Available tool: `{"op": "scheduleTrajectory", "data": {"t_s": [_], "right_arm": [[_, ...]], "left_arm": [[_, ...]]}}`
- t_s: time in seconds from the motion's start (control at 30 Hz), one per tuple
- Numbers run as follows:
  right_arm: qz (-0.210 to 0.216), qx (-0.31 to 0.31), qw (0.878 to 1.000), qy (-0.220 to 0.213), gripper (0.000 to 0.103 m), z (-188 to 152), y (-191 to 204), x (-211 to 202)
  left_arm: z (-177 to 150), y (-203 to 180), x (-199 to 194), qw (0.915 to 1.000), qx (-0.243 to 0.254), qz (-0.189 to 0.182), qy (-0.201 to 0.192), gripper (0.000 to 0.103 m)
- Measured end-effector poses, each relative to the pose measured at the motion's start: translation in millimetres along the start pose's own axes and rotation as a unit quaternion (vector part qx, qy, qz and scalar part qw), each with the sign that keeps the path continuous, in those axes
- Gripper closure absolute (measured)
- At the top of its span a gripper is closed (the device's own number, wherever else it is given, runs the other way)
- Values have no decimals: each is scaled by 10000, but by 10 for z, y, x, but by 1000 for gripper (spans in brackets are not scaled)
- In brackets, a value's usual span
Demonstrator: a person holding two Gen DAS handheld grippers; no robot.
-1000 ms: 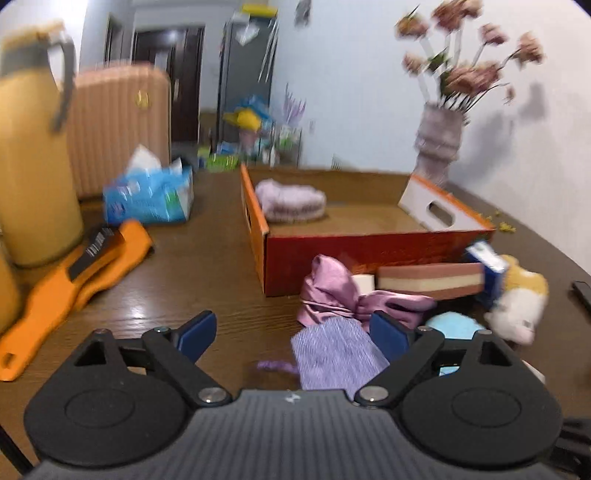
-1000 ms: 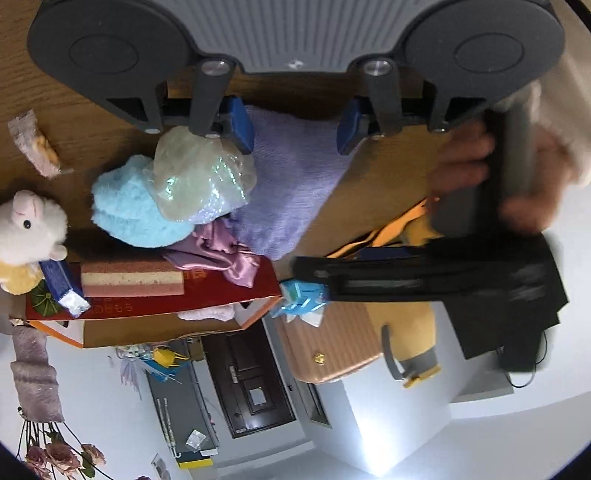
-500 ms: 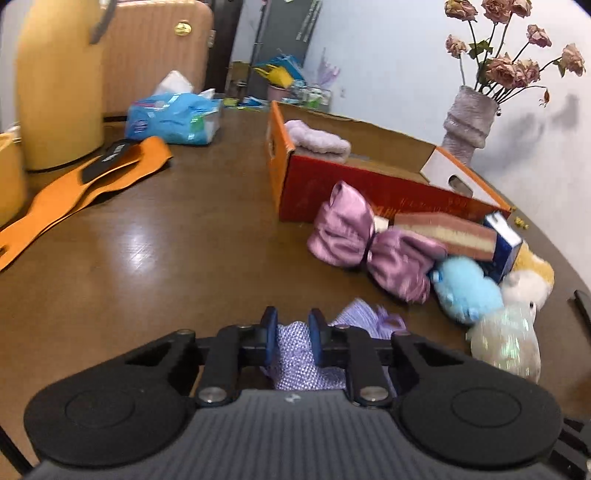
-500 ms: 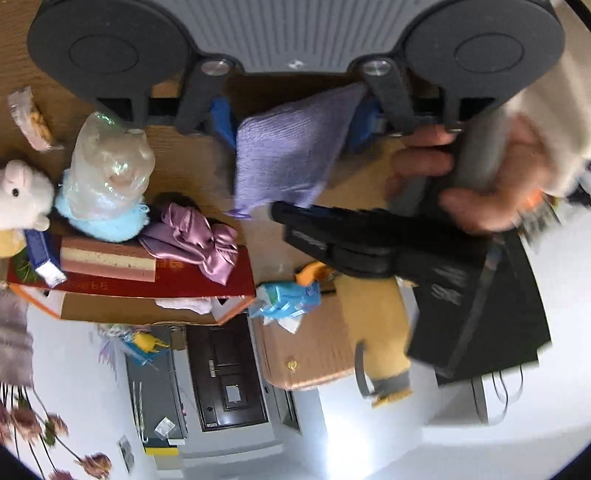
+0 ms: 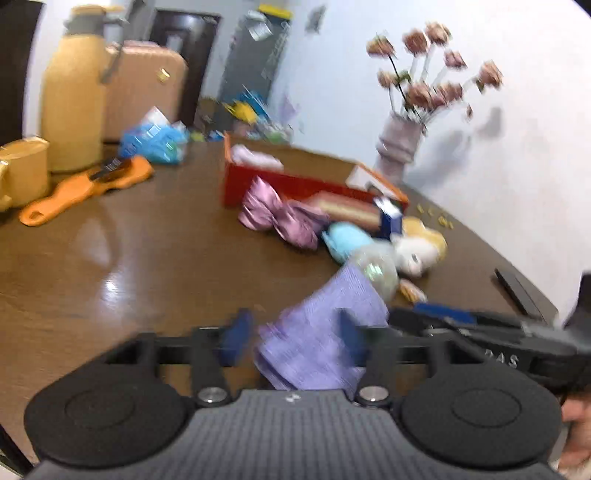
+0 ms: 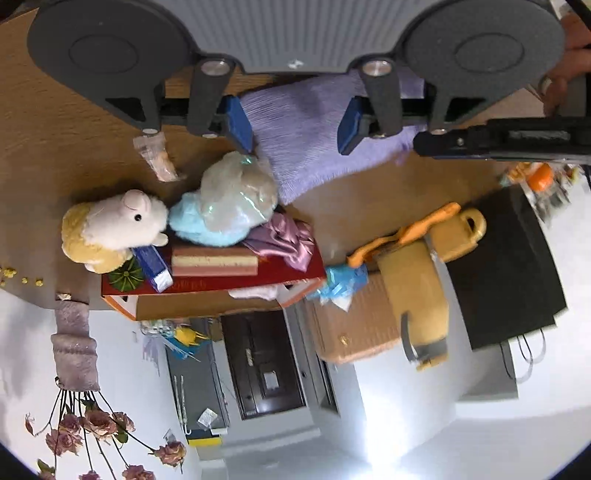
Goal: Organize soft objects
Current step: 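Lift the purple pouch with the left gripper, then lower the purple pouch into the box beside the lilac roll, release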
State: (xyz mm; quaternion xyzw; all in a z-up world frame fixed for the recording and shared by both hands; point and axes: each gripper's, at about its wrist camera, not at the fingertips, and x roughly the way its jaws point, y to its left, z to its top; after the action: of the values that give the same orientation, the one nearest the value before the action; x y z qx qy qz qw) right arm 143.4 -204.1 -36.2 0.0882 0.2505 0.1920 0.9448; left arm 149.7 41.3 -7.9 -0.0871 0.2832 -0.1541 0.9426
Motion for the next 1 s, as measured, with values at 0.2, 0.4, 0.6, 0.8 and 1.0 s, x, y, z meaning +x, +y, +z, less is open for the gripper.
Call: {"op": "scheduleTrajectory", "data": {"t_s": [0.2, 0.4, 0.6, 0.8, 1.0], "right_arm": [[168, 395, 9990, -136, 51, 23, -167, 162], [410, 711, 9966, 8, 49, 42, -321, 444], [584, 977, 9935, 35, 49, -83, -311, 356], [437, 1055, 9933, 166, 59, -71, -224, 304], [433, 969, 9942, 161, 67, -141, -144, 217]], "left_arm": [[-99, -10, 85, 9979, -453, -302, 340, 24], [-186, -38, 229, 9988, -161, 194, 411, 56], [-171, 177, 223, 9972, -619, 229, 364, 56], [-212, 200, 185, 9948, -930, -135, 386, 40], [-301, 93, 255, 9957, -736, -215, 529, 76]]}}
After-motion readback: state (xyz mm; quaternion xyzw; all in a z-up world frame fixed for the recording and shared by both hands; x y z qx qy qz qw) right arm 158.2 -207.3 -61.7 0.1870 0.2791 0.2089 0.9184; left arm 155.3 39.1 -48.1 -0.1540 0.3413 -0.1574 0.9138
